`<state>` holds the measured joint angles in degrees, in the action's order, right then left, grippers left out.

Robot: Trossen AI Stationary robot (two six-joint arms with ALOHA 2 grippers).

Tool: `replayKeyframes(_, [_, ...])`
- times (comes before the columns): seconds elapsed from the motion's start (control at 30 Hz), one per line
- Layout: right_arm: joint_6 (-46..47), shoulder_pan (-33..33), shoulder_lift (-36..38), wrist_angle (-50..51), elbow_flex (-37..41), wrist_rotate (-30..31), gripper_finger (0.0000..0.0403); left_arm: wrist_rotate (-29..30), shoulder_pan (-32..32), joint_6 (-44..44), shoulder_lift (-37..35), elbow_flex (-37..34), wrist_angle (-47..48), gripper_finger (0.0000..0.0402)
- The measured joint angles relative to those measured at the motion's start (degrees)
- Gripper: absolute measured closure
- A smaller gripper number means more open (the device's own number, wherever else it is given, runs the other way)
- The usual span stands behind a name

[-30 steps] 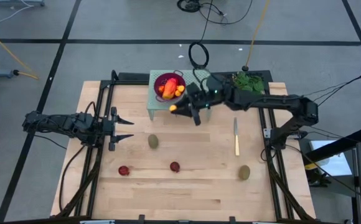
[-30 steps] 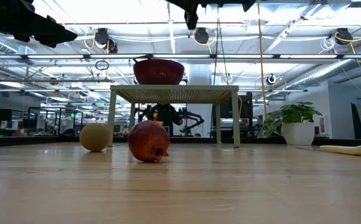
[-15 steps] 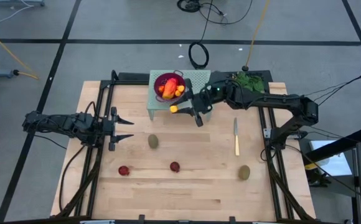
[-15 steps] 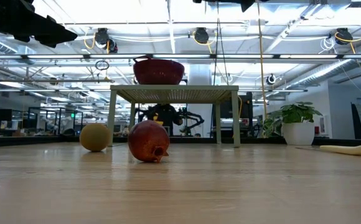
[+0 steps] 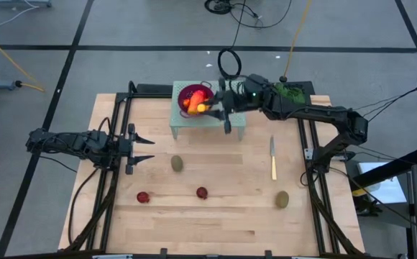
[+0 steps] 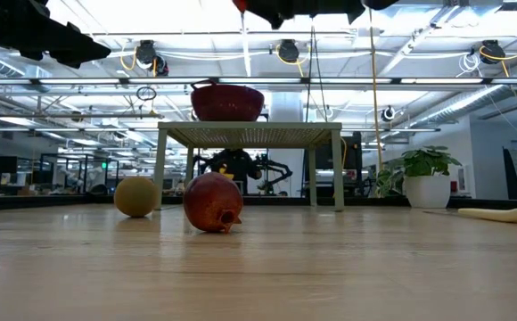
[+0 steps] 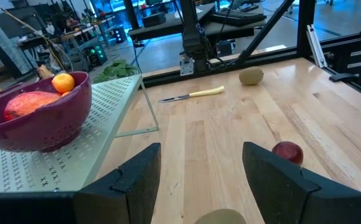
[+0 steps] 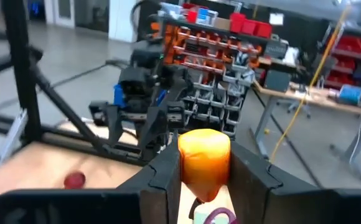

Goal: Pick & Place Fruit
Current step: Put the pear into the violet strainer bowl on the shelf

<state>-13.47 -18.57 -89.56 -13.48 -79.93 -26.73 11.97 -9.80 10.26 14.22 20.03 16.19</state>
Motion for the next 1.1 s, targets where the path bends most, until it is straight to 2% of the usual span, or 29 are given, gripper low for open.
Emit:
replayKeyframes(0.13, [7.2,-1.74,-0.04,-0.06,-1.42,-0.06,0.0309,0.0,0.02,0.0,0.0,0.0,-0.14,0.0174])
replayKeyframes(0.23, [8.59,-2.95,-0.67,0.74,-3.01,-0.1,0.0309,0.0,0.02,0.0,0.0,0.0,-0.15,0.0174])
replayKeyframes(0.47, [8.2,-6.03,-5.08,9.81,-6.66,1.29,0.0309,0.02,0.02,0.0,0.0,0.0,-0.23,0.0174])
replayKeyframes(1.1, [0.63,-8.85,-12.85,13.16,-7.61,1.19,0.0309,0.13,0.0,-0.01,0.02,0.0,-2.97,0.0174])
